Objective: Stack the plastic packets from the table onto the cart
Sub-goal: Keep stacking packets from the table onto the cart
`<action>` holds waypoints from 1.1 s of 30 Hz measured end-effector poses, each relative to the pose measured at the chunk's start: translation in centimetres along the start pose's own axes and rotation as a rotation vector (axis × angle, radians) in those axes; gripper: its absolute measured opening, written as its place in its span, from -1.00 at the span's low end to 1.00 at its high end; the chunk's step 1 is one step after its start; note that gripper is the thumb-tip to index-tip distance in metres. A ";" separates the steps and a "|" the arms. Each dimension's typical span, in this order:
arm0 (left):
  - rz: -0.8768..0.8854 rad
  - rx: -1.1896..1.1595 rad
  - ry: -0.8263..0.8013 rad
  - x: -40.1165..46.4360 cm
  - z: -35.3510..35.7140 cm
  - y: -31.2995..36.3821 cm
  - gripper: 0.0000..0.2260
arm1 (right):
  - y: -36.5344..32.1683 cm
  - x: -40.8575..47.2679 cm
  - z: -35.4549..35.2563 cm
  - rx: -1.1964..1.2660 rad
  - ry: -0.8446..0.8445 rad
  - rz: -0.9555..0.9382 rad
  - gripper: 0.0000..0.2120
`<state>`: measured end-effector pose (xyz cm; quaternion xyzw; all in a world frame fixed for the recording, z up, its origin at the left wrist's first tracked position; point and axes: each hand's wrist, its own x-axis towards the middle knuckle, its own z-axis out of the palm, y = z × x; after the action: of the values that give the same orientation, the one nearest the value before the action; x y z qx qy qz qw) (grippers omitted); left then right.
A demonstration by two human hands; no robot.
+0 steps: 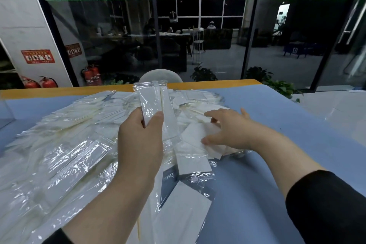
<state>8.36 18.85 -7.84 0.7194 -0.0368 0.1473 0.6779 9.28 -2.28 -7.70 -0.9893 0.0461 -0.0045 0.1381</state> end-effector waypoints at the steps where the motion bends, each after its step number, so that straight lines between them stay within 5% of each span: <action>1: -0.006 -0.003 0.002 0.1 0.0 0.0 -0.73 | -0.2 -0.1 -0.2 0.002 0.008 0.002 -0.29; 7: 0.006 -0.005 0.005 0.2 0.0 -0.1 -0.73 | 0.3 -1.2 -1.2 0.323 0.159 -0.041 -0.83; 11: -0.021 -0.025 -0.016 0.0 0.3 0.0 -0.79 | -0.9 -2.2 -2.3 1.080 0.351 -0.174 -0.74; 13: -0.050 -0.070 -0.052 -0.4 0.6 0.3 -0.81 | -2.6 -2.6 -2.1 1.233 0.349 -0.246 -0.71; 20: -0.032 -0.125 -0.051 -1.3 1.2 0.9 -0.92 | -7.3 -3.6 0.8 0.938 0.343 -0.307 -0.78; 29: -0.007 -0.119 -0.146 -0.9 1.3 0.1 -0.85 | -5.7 -3.5 1.2 0.886 0.147 -0.329 -0.79; 33: 0.025 -0.134 -0.132 -0.6 1.0 0.1 -0.83 | -4.9 -2.6 1.5 0.869 0.237 -0.308 -0.76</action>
<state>7.94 17.73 -7.96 0.6802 -0.1004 0.1052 0.7185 7.21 3.04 -7.81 -0.8279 -0.0916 -0.1567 0.5307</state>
